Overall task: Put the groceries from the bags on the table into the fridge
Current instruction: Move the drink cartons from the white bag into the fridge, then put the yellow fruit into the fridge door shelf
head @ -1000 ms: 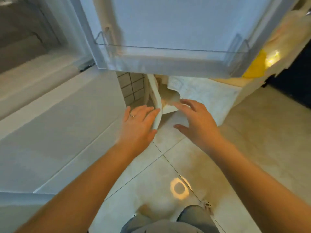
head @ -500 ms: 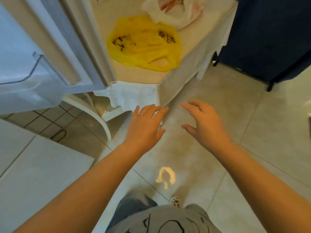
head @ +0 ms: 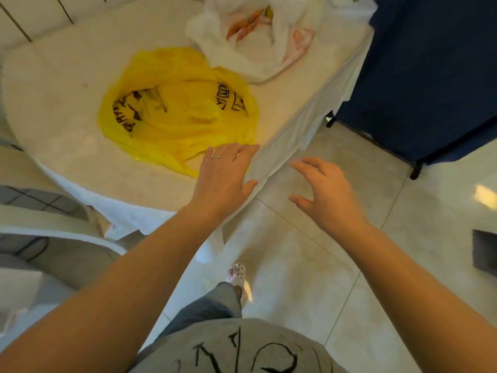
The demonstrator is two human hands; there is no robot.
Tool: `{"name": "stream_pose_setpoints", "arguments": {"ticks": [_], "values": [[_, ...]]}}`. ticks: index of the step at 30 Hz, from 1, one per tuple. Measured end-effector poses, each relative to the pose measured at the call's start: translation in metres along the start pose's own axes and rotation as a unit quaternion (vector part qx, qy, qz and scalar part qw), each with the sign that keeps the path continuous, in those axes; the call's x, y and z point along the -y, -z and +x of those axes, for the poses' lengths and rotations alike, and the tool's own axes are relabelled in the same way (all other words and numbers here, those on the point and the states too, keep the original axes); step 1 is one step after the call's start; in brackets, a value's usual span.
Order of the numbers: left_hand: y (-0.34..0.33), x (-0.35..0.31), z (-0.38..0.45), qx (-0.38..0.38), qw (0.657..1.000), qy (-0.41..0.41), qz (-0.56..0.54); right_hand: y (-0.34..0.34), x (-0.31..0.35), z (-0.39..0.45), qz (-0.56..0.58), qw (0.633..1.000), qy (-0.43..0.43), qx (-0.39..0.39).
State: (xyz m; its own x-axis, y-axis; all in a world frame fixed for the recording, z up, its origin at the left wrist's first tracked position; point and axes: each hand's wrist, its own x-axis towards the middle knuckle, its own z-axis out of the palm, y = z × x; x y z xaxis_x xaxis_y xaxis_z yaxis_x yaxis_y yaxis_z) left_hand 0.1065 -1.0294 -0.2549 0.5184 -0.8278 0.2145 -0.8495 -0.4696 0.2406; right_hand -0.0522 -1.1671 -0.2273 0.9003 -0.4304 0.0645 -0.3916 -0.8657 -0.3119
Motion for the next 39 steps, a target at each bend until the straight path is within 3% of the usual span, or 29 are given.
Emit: {"name": "stream_pose_setpoints", "arguments": {"ticks": [7,11,25,30,39], "values": [[-0.015,0.02,0.156,-0.055,0.998,-0.005,-0.001,0.029,-0.059,0.132,0.007,1.0,0.008,-0.012],[-0.033,0.024,0.222,-0.047,0.999,0.006,0.014,0.04,-0.1,0.197,0.008,1.0,0.018,-0.009],[-0.1,-0.011,0.435,0.001,0.976,0.22,-0.004,0.088,-0.286,0.444,-0.018,0.983,0.162,0.079],[-0.111,-0.003,0.47,-0.063,0.954,0.294,-0.004,0.083,-0.297,0.521,-0.014,0.968,0.23,0.102],[-0.13,0.054,0.526,-0.058,0.918,0.39,-0.046,0.053,-0.287,0.642,0.01,0.928,0.335,0.161]]}}
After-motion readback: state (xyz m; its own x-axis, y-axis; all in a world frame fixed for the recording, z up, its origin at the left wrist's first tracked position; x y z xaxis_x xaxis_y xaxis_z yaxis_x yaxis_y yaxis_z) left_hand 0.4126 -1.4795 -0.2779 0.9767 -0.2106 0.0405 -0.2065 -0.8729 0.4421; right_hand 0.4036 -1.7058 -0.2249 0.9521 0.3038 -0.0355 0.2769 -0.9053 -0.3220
